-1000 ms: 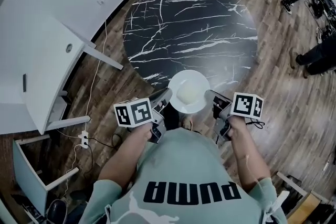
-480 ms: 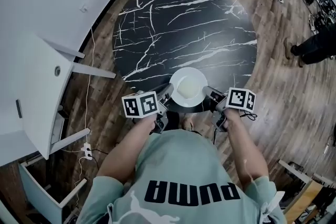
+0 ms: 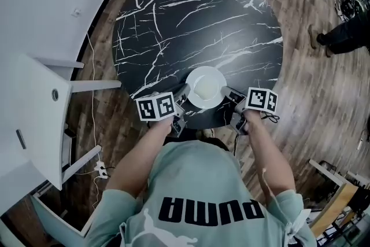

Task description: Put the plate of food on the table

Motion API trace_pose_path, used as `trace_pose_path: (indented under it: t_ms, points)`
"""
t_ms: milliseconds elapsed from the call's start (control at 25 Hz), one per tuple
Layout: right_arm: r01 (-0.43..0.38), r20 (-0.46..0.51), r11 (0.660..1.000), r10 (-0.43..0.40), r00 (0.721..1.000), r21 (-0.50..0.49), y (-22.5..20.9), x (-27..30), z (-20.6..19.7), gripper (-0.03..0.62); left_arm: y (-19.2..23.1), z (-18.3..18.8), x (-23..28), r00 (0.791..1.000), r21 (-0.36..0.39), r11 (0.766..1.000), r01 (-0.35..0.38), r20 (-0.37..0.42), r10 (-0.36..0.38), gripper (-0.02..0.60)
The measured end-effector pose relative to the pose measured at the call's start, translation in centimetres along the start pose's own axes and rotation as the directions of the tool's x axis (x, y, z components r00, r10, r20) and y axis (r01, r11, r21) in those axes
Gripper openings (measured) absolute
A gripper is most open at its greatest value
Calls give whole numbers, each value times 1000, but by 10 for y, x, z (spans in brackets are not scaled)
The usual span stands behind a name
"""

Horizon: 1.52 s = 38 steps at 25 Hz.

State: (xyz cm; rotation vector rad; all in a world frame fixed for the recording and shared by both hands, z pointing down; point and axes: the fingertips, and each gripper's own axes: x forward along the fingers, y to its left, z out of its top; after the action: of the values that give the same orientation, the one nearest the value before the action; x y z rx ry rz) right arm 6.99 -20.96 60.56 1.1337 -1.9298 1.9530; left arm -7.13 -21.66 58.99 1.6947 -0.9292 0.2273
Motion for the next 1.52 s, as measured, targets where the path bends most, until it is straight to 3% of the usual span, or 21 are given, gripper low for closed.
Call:
trace_pose_path:
  t_ms: [280, 840, 1520]
  points:
    - [27, 4, 1000, -27, 1000, 9, -10, 15, 12, 35, 14, 6, 18, 1000, 4, 1000, -13, -26, 13, 35]
    - [79, -7, 997, -79, 997, -17, -32, 46, 20, 35, 52, 3, 46, 989, 59, 993, -102, -98, 107, 48]
    - [109, 28, 994, -108, 994, -24, -45, 58, 25, 36, 68, -4, 61, 982, 111, 987, -116, -134, 131, 51]
